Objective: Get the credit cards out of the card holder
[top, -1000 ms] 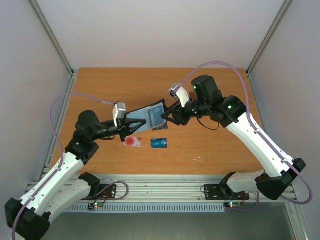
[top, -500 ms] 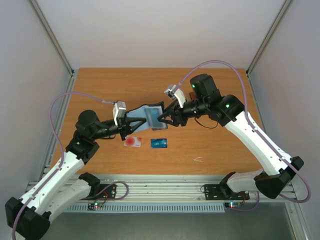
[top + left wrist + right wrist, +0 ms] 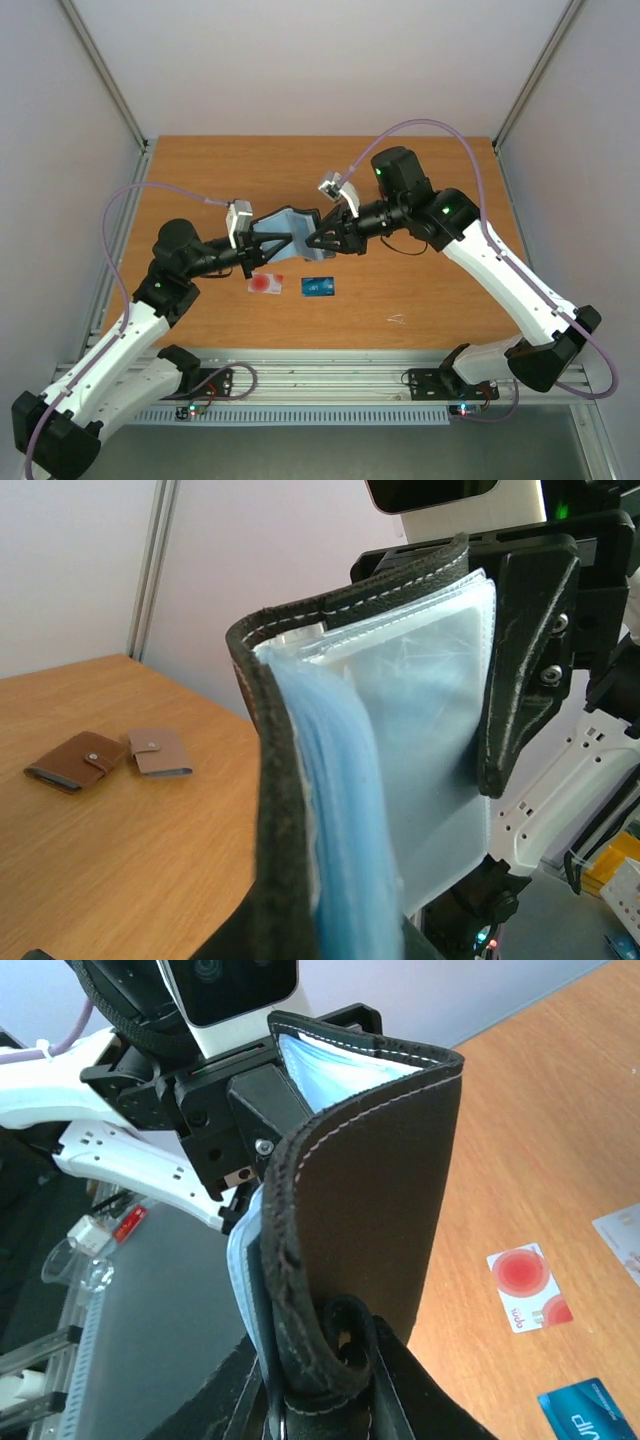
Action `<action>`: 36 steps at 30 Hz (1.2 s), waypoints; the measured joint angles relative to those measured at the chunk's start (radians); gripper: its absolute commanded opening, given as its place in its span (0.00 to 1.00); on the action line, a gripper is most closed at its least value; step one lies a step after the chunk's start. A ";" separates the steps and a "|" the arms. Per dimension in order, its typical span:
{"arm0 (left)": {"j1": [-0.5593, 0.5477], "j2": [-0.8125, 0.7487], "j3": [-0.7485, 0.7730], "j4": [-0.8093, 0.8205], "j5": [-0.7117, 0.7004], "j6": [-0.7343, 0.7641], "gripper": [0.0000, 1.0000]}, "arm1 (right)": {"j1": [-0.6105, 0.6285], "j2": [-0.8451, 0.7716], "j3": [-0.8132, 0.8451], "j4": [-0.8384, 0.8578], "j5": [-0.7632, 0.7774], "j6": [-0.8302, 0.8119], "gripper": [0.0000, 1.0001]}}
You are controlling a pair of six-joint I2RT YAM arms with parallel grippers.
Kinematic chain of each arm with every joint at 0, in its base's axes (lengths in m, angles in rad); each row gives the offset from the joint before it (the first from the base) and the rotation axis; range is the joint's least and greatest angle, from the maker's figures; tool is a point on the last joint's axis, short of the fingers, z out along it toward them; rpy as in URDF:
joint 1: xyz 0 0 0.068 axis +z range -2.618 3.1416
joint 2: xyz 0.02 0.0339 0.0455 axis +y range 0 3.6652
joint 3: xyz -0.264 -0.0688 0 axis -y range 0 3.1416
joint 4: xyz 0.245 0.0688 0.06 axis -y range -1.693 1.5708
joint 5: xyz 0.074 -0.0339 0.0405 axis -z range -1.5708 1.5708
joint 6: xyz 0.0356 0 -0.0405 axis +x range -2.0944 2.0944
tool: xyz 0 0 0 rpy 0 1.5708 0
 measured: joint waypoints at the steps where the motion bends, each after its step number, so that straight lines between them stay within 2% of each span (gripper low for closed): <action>1: 0.000 0.000 0.000 0.000 -0.002 0.000 0.00 | 0.000 0.004 0.001 0.005 -0.008 0.003 0.30; 2: 0.000 0.000 0.000 0.000 -0.005 -0.001 0.00 | 0.000 0.006 0.002 0.008 -0.016 0.010 0.35; 5: -0.002 0.000 0.000 0.003 -0.005 -0.003 0.00 | 0.006 0.018 0.003 0.031 -0.058 0.016 0.36; 8: -0.006 0.000 0.000 0.011 -0.004 -0.003 0.00 | 0.011 0.015 0.003 0.051 -0.085 0.016 0.32; 12: -0.007 0.000 0.000 0.016 -0.002 -0.003 0.00 | 0.011 0.002 0.003 0.077 -0.101 0.017 0.32; 18: -0.007 -0.002 -0.002 0.016 0.001 -0.006 0.00 | 0.011 -0.006 -0.003 0.098 -0.093 0.024 0.22; 24: -0.008 -0.002 -0.004 0.006 -0.018 -0.009 0.00 | 0.011 -0.008 -0.003 0.097 0.013 0.054 0.44; 29: -0.024 -0.005 0.029 -0.133 -0.157 0.022 0.00 | 0.027 -0.008 -0.004 0.091 0.166 0.065 0.59; 31: -0.027 -0.005 0.051 -0.188 -0.199 0.040 0.00 | 0.050 -0.011 -0.018 0.106 0.213 0.065 0.59; 34: -0.029 -0.011 0.058 -0.211 -0.226 0.054 0.00 | 0.069 -0.017 -0.050 0.131 0.228 0.066 0.52; 36: -0.031 -0.012 0.058 -0.209 -0.230 0.054 0.00 | 0.073 -0.012 -0.055 0.136 0.228 0.069 0.54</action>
